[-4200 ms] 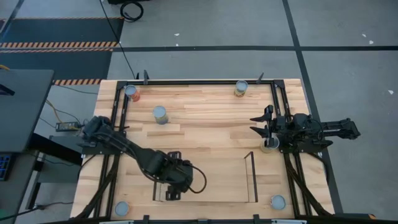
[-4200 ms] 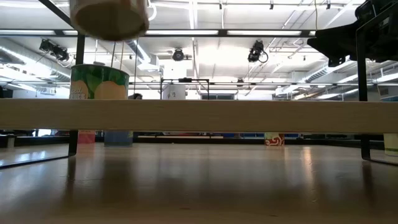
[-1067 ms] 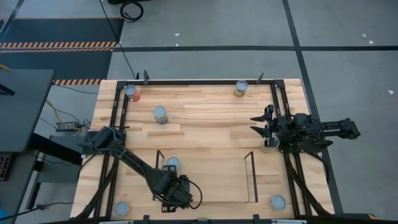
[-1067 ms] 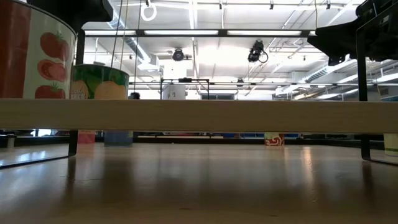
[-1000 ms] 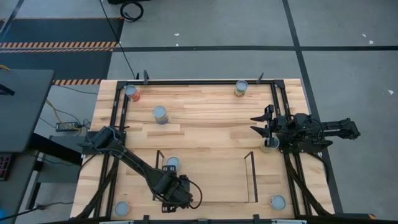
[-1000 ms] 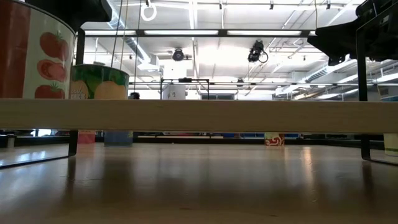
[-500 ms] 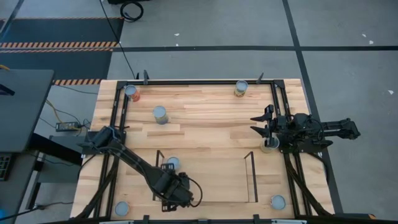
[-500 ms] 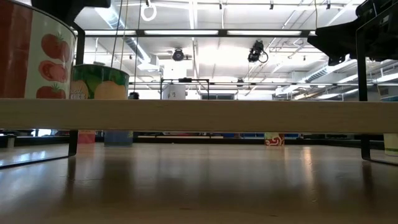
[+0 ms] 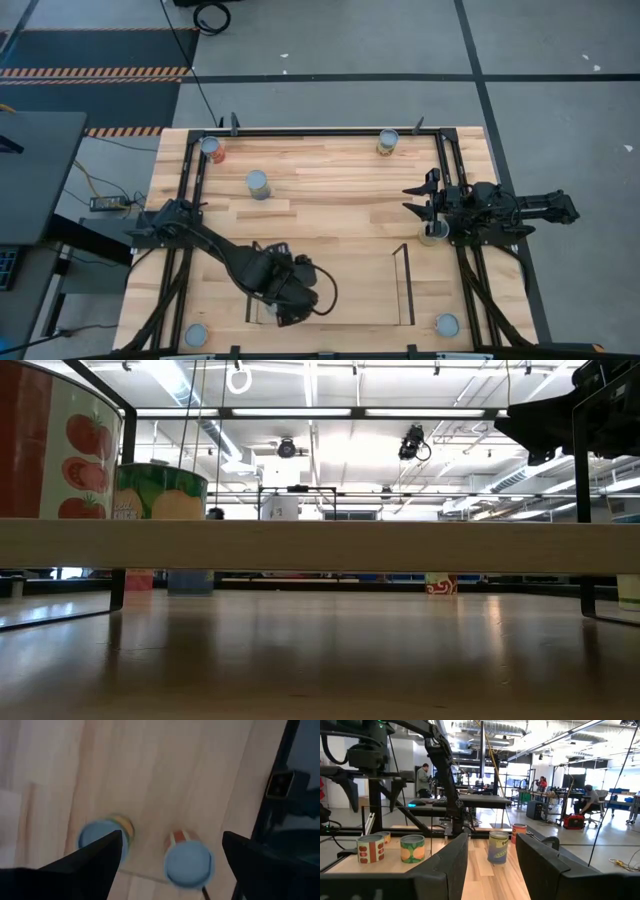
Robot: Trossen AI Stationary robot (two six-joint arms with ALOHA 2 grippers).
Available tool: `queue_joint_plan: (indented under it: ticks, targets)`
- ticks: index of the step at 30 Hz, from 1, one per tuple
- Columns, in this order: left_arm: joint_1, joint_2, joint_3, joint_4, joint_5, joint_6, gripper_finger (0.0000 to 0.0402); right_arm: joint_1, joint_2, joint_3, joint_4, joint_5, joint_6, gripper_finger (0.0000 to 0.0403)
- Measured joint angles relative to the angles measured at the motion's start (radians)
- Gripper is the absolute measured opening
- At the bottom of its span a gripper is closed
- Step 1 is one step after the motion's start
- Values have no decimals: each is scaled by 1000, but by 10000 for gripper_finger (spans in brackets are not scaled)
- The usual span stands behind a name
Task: Pick and place cans onto a shelf
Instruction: Put the canned peas on the shelf
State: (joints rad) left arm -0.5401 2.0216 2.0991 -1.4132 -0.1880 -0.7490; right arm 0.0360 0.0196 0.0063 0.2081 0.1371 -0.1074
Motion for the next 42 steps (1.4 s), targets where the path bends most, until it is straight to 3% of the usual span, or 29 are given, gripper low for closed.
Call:
queue_joint_plan:
  ticks: [9,14,18,26,29,35,42]
  targets:
    - [62,-53,-2,8,-154,72,300,0,0,0,0,0,0,174]
    - [73,-162,-4,2,-350,81,262,-19,0,0,0,102,0,174]
    - [76,-267,-31,4,-480,81,232,-33,0,0,0,87,0,174]
    - [187,-553,-328,39,-492,46,169,-40,0,0,0,76,0,174]
    - [271,-661,-470,130,-492,22,159,-40,0,0,1,76,0,174]
    - [503,-808,-757,284,-374,50,188,-40,0,0,2,78,0,174]
    - [804,-799,-988,490,-165,136,310,-40,0,0,5,94,7,174]
